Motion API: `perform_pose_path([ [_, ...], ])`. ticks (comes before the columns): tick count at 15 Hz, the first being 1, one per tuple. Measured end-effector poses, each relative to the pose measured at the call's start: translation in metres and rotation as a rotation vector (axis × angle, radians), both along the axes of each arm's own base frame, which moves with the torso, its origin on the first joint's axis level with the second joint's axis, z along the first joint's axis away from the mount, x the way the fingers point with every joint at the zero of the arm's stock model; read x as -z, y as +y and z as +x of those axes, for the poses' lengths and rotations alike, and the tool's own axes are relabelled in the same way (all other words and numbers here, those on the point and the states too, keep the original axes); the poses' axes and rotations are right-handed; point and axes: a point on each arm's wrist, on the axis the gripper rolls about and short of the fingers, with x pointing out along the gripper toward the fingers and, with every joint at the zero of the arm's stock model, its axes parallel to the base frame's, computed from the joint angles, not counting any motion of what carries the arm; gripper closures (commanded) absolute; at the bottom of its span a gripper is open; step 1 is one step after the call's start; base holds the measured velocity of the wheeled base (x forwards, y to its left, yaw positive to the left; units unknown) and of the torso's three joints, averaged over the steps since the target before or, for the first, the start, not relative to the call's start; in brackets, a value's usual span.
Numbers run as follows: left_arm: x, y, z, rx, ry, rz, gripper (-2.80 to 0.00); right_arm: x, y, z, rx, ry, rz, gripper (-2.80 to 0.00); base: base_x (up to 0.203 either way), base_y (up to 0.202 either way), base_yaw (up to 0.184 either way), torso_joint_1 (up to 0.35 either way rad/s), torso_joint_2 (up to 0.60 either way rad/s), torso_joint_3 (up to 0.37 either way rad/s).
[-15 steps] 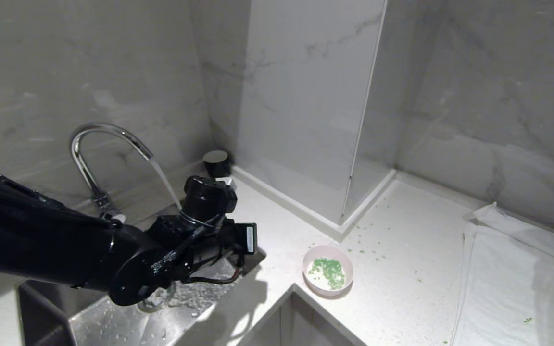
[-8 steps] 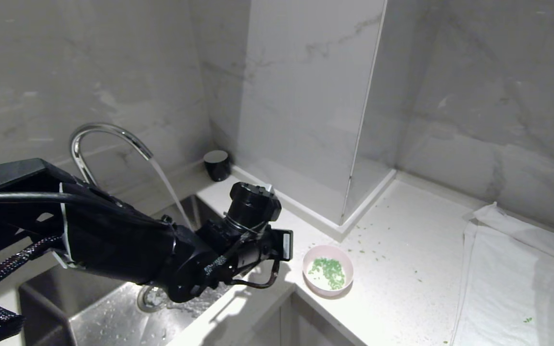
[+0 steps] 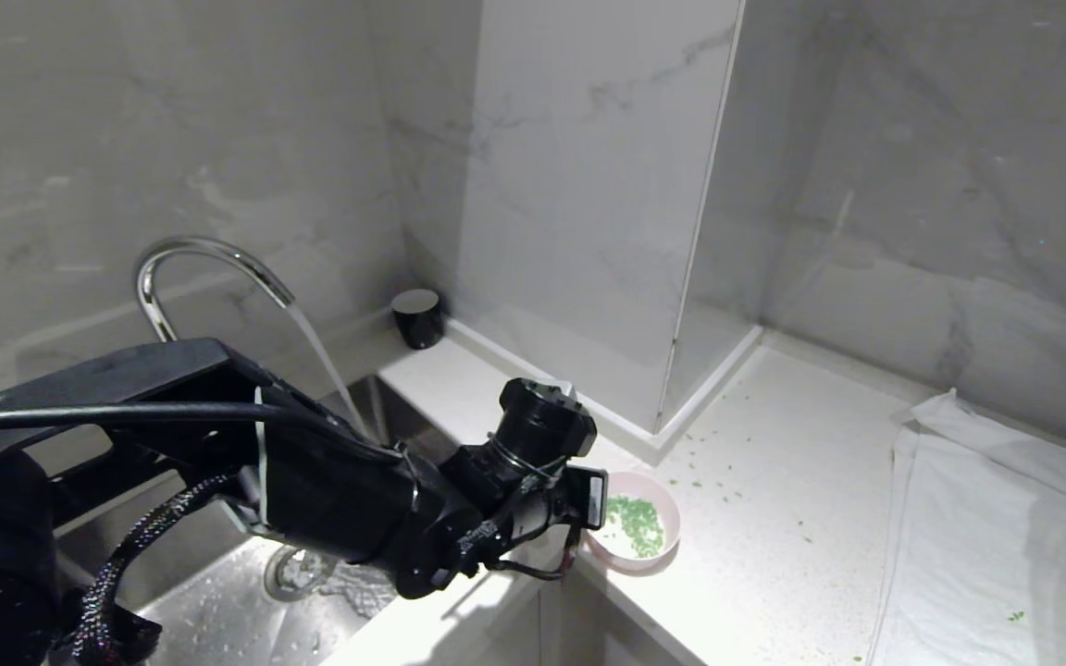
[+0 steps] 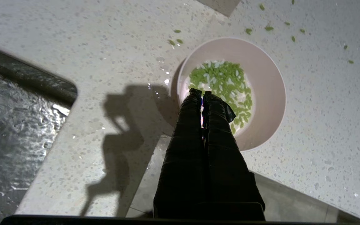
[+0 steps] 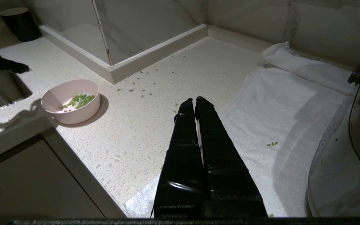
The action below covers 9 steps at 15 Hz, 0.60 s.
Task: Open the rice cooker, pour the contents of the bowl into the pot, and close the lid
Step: Pick up the bowl on the table
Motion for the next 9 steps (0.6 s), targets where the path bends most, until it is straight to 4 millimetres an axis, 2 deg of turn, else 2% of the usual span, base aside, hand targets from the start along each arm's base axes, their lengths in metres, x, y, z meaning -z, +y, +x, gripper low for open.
perform_pose_path([
  [1,0.005,-0.005,-0.001,0.01,0.006,0.005,-2.8,0.0,0.0,0.0,0.0,0.0,0.0,0.0,0.0,0.0,0.0,0.0,0.0,0.0],
  [5,0.012,-0.018,-0.001,0.024,0.007,0.003,-2.8,0.0,0.0,0.0,0.0,0.0,0.0,0.0,0.0,0.0,0.0,0.0,0.0,0.0],
  [9,0.022,-0.016,0.008,0.003,0.017,0.024,-2.8,0.0,0.0,0.0,0.0,-0.001,0.0,0.0,0.0,0.0,0.0,0.0,0.0,0.0],
])
